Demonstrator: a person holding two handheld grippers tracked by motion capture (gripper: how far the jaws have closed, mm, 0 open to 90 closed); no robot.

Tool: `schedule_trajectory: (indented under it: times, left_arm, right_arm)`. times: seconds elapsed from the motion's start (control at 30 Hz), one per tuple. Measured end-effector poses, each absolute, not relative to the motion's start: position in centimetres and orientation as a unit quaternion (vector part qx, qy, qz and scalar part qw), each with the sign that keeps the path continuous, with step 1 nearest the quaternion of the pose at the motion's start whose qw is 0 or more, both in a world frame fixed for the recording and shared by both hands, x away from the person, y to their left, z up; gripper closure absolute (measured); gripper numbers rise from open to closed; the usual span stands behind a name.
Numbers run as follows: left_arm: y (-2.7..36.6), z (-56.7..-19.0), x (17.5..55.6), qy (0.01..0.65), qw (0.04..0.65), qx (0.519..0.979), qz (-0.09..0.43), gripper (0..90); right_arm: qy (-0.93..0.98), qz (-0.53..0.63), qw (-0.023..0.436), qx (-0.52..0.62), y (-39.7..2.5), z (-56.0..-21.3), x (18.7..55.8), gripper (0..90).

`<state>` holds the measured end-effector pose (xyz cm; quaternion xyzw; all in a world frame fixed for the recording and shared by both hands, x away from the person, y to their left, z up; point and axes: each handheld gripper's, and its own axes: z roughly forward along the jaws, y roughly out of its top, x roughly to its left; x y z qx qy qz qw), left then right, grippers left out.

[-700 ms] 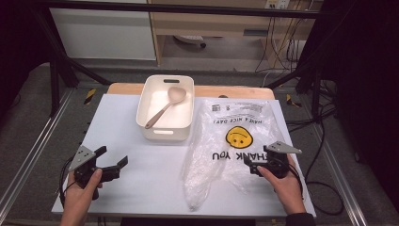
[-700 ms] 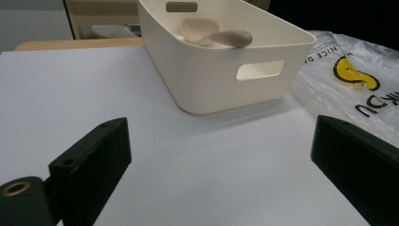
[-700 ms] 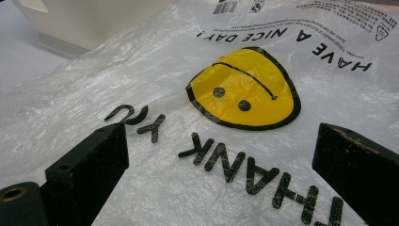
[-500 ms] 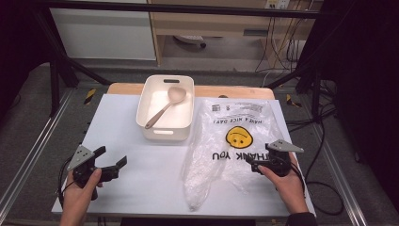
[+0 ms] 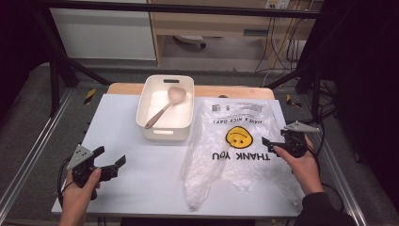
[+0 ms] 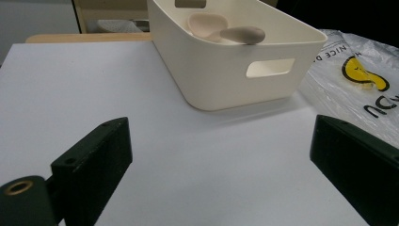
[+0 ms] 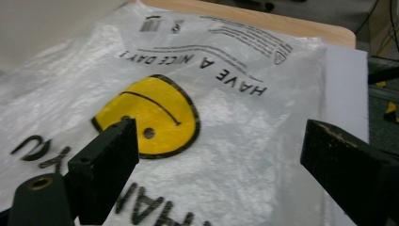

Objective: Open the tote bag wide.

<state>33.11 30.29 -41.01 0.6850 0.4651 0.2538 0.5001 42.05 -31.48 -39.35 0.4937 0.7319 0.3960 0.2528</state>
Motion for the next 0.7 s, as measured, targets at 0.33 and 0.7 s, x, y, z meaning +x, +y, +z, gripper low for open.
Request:
schedule_trajectory:
  times: [0.33, 0.7]
  left_arm:
    - [30.1, -41.2, 33.2, 0.465, 0.488, 0.696, 0.248, 6.1]
    - [29.9, -41.3, 33.3, 0.463, 0.482, 0.701, 0.247, 6.4]
  right_arm:
    - [0.73, 0.373, 0.246, 0.518, -34.0, -40.0, 45.6, 17.8]
    - [0.731, 0.349, 0.222, 0.543, -35.0, -41.9, 47.3, 26.2]
